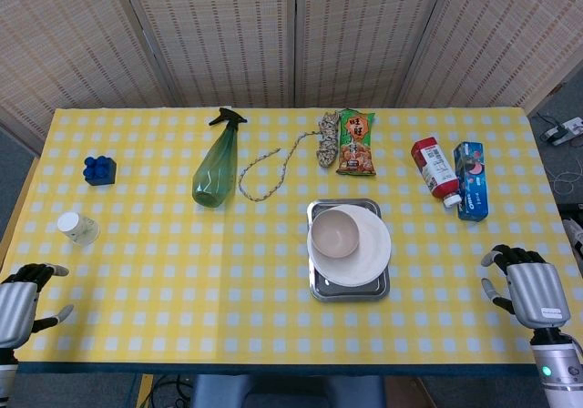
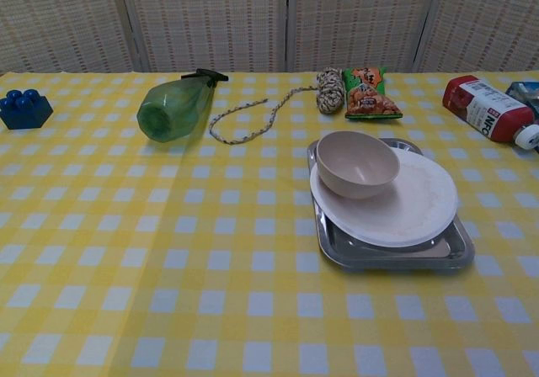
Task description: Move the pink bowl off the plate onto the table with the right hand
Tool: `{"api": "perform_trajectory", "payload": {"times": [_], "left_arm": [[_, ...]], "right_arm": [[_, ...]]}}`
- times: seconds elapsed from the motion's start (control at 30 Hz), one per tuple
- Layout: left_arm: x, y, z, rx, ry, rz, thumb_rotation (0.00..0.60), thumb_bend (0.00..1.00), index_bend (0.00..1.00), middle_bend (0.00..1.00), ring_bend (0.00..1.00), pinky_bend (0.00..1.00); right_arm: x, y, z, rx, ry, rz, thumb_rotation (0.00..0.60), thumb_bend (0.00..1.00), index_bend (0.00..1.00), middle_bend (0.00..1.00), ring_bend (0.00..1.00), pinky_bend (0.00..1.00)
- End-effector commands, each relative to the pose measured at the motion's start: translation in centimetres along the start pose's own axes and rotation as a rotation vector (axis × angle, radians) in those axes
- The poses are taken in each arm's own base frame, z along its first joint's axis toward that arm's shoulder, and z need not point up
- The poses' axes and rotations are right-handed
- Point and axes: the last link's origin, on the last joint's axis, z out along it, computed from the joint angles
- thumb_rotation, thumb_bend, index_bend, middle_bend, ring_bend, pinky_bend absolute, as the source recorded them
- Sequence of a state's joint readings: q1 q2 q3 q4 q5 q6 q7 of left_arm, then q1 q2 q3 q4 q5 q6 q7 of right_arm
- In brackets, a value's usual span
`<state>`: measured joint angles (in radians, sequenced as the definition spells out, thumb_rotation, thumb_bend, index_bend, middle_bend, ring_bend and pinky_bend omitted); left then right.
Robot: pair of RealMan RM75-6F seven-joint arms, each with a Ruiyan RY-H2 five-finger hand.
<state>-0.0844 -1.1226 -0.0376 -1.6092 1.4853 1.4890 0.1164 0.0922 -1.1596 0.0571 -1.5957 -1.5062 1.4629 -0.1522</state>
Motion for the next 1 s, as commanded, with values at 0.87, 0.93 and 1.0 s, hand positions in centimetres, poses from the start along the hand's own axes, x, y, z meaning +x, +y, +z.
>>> {"api": "perform_trajectory", "payload": {"times": [0.87, 0.93, 1.0], "left_arm": [[2.2, -1.3, -1.3, 0.008, 0.051, -0.067, 0.6, 0.0, 0.48, 0.4, 0.31, 0.48], [2.3, -1.5, -1.3, 0.014, 0.053, -0.068, 0.6, 0.0, 0.48, 0.4, 0.31, 0.48], [2.3, -1.7, -1.3, 0.021, 0.055, -0.07, 0.6, 0.0, 0.48, 0.4, 0.31, 0.48]], "right_arm": [[-1.7, -16.4, 7.9, 0.451, -0.015, -0.216, 0.6, 0.15, 0.33, 1.0, 1.0, 1.0], [-2.3, -17.1, 8.2, 0.462, -0.029, -0.223, 0.6, 0.15, 0.33, 1.0, 1.0, 1.0], [-3.1, -17.8, 8.6, 0.47, -0.048, -0.234, 0.6, 0.15, 0.33, 1.0, 1.0, 1.0]]}}
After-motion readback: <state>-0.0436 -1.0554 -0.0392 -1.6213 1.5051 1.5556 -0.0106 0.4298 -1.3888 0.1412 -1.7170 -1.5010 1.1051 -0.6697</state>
